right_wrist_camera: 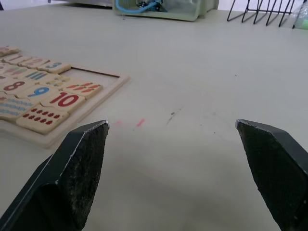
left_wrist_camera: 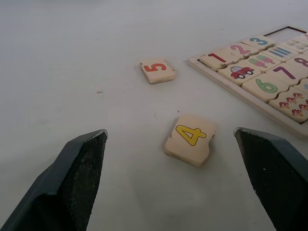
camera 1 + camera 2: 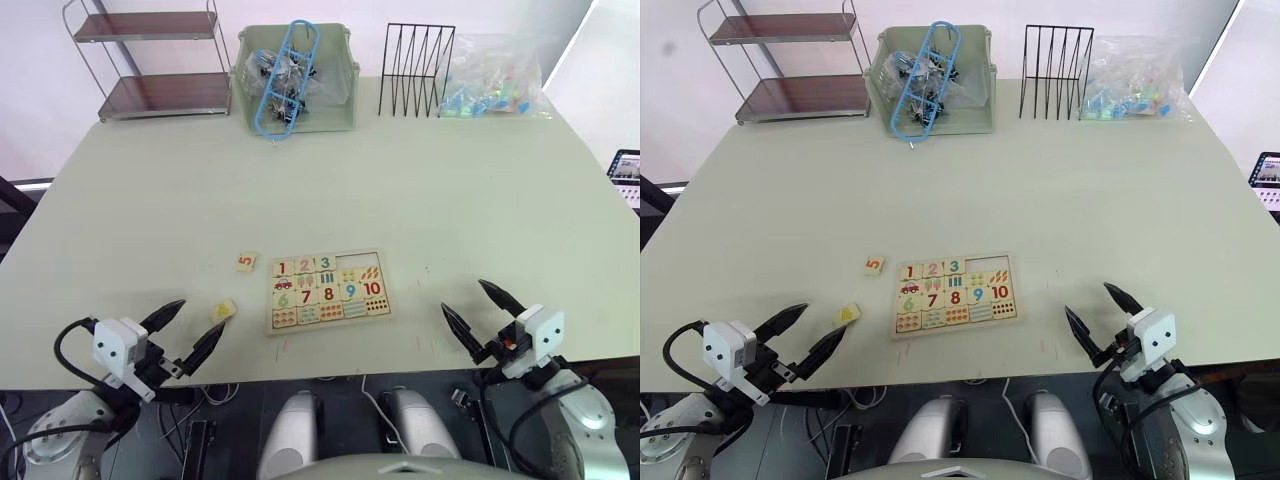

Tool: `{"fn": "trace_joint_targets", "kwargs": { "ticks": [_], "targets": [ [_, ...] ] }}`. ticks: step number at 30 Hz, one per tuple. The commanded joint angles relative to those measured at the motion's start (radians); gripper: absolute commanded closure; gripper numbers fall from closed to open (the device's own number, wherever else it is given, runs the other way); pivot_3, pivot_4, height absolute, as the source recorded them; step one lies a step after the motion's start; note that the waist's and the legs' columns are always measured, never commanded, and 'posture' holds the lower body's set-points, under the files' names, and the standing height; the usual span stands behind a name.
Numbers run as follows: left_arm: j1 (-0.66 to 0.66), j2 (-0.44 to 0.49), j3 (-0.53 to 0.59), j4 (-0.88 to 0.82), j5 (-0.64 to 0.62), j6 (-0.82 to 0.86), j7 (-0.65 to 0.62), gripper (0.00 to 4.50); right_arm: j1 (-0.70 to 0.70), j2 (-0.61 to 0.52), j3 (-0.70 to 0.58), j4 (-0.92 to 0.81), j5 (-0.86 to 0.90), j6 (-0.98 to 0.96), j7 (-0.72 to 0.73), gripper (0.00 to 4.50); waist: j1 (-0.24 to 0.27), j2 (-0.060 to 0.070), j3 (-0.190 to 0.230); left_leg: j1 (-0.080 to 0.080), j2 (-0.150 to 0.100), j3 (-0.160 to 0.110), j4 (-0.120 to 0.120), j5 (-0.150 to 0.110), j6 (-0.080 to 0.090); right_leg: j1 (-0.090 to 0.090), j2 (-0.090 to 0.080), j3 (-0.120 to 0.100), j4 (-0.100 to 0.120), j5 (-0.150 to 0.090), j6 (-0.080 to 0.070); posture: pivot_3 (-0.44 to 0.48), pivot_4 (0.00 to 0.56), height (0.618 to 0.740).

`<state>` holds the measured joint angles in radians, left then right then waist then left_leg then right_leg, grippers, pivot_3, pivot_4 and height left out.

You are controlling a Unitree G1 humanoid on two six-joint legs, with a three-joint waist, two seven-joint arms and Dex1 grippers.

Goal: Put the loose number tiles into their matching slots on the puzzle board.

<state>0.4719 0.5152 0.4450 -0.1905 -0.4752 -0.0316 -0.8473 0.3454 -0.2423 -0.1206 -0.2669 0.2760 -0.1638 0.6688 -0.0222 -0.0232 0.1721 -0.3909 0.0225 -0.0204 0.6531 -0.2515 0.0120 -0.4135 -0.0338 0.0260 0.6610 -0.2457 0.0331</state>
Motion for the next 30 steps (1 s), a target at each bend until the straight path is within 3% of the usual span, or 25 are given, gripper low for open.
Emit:
{"fn": "trace_joint_targets", "kwargs": {
  "ticks": [1, 21, 30],
  "targets": [
    [0.006, 0.02, 0.039, -0.038, -0.007, -0.012, 0.004, 0.0, -0.004, 0.011, 0.015, -0.022, -0.015, -0.033, -0.038, 0.08, 0.005, 0.0, 0.0, 0.0, 0.0, 0.0, 0.0, 0.0, 0.0, 0.0, 0.0, 0.0, 0.0, 0.0, 0.0, 0.0, 0.15, 0.739],
    [-0.002, -0.108, -0.069, -0.037, 0.067, -0.093, 0.077, 0.0, -0.099, -0.117, -0.024, 0.104, 0.046, -0.071, 0.016, 0.08, 0.009, -0.002, -0.001, 0.002, 0.0, 0.009, 0.0, 0.0, 0.0, 0.0, 0.001, 0.002, 0.001, 0.001, -0.001, 0.0, 0.15, 0.739],
    [0.03, -0.121, -0.045, -0.025, 0.059, -0.126, 0.09, 0.0, -0.099, -0.147, -0.037, 0.135, 0.066, -0.076, 0.049, 0.08, 0.009, -0.002, -0.001, 0.003, 0.0, 0.01, 0.0, 0.0, 0.0, 0.001, 0.001, 0.003, 0.001, 0.0, 0.0, 0.0, 0.15, 0.739]
  ]
}}
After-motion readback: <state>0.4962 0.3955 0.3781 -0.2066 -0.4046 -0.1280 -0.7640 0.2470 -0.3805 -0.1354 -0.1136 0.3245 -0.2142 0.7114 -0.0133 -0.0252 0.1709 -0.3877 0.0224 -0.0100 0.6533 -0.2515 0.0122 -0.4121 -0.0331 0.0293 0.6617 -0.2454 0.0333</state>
